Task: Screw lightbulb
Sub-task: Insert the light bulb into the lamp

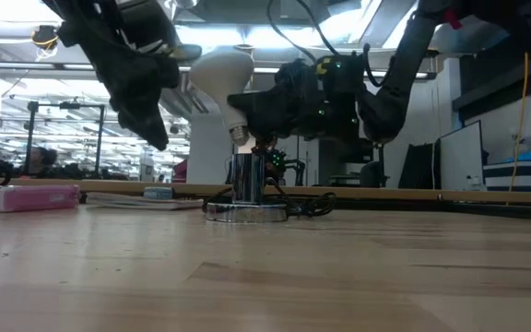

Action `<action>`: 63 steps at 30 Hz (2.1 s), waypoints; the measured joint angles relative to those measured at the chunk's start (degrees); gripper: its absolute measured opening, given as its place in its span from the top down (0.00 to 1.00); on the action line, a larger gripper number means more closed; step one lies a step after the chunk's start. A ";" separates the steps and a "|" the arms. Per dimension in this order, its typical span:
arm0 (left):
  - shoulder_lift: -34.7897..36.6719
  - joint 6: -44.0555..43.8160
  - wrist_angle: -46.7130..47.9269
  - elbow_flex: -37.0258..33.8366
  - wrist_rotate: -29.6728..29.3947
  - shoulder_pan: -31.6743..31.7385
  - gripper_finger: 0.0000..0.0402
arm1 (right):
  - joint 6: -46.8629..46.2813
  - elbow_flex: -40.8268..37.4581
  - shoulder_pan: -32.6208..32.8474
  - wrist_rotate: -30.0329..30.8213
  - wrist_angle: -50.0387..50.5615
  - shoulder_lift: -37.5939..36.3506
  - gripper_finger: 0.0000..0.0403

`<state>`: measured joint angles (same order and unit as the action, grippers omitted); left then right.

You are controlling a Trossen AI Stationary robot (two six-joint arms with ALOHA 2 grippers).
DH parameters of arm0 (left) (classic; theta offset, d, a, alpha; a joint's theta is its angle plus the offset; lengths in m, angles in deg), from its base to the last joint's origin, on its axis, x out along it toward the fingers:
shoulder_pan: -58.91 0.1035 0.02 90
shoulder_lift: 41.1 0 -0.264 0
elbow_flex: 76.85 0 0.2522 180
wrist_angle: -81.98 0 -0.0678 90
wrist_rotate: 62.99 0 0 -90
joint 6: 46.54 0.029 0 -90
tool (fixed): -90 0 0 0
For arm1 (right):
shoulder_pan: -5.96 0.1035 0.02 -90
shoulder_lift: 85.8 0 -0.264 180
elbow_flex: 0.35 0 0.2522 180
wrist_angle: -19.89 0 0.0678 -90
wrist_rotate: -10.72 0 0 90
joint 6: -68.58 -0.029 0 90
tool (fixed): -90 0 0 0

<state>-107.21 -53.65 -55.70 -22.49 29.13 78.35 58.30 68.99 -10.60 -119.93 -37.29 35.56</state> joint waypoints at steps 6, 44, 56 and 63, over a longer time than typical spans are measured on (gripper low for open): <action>0.00 3.05 -1.03 0.00 2.83 -1.31 0.61 | -0.41 -3.51 0.89 1.35 -1.31 0.00 0.58; 0.00 -1.45 -11.35 -0.02 7.99 -9.85 0.61 | 9.18 -10.33 13.97 35.54 -6.51 -0.02 0.58; 0.00 -1.45 -16.49 -0.09 5.61 -10.60 0.61 | 9.14 -10.26 13.97 35.11 -5.88 -0.02 0.58; 0.00 -1.45 -16.11 -0.09 5.43 -10.58 0.61 | 9.19 -10.22 13.97 35.11 -5.73 -0.02 0.58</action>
<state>-107.21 -55.09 -71.81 -22.58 34.56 67.77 67.48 58.78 3.37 -84.83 -43.02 35.54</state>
